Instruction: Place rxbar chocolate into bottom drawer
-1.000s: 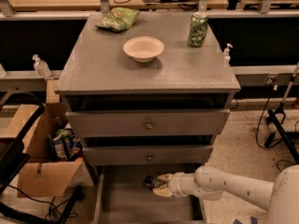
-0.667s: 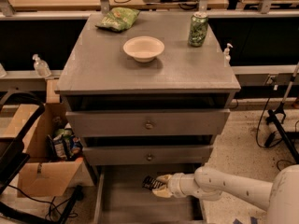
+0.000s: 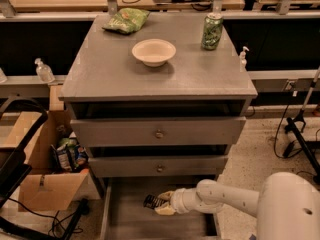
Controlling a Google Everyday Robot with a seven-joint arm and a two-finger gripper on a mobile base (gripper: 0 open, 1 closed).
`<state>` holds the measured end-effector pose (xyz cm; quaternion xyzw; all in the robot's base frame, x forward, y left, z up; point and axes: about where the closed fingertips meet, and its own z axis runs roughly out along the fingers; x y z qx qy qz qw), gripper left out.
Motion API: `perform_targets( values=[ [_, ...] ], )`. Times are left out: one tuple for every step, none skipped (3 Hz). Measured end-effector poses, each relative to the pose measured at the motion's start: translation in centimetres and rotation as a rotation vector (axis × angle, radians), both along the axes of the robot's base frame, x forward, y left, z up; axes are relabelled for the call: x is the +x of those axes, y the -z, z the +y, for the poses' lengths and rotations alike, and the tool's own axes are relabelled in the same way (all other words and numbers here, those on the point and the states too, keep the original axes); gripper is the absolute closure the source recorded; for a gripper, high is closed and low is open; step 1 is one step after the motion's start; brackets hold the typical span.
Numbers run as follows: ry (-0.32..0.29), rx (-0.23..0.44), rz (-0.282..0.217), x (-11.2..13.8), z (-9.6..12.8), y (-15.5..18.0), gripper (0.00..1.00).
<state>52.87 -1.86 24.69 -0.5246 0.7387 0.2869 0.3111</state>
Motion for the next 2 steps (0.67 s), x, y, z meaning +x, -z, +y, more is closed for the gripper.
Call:
perform_targets(
  values=[
    [-0.043,0.023,-0.005,0.4,1.7,3.1,1.0],
    [-0.031,0.042,0.042,0.1,2.1,6.8,0.81]
  ],
)
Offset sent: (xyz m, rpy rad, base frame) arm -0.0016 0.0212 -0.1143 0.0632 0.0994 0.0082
